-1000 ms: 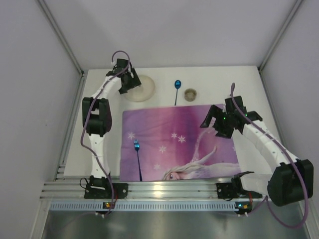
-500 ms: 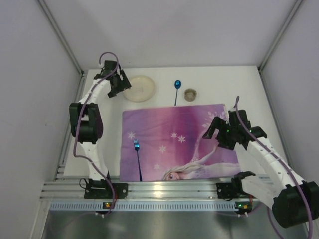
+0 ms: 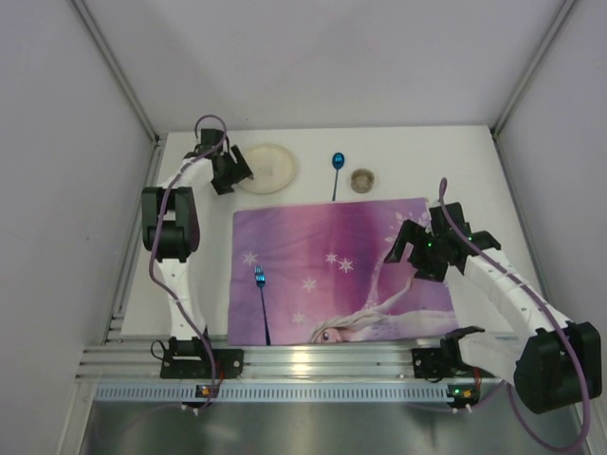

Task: Set the dinner table for one person

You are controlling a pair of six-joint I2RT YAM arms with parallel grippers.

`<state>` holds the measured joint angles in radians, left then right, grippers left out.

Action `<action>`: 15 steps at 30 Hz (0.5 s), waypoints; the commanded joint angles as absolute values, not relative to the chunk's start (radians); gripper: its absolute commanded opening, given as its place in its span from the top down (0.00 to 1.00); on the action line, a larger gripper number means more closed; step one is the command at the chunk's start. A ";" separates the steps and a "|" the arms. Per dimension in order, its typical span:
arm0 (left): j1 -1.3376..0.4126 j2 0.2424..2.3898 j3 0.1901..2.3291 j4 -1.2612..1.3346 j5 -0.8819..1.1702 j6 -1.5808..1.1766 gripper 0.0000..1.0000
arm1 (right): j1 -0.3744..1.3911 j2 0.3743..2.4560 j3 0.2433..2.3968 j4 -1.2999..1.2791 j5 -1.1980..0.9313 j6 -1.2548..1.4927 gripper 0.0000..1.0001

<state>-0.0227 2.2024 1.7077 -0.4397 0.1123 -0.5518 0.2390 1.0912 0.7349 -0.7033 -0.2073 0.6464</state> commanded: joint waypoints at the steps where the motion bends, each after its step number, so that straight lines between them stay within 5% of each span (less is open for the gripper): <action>1: -0.023 2.266 1.738 -0.399 0.140 -0.584 0.24 | 0.235 1.063 0.727 -0.698 -0.196 0.641 0.00; 5: -0.025 2.321 1.764 -0.399 0.149 -0.601 0.49 | 0.233 1.009 0.698 -0.709 -0.190 0.641 0.00; 9: -0.025 2.379 1.833 -0.425 0.172 -0.624 1.00 | 0.233 0.976 0.675 -0.724 -0.187 0.637 0.01; 15: -0.026 2.214 1.822 -0.364 0.313 -0.629 1.00 | 0.232 0.959 0.695 -0.727 -0.173 0.617 0.00</action>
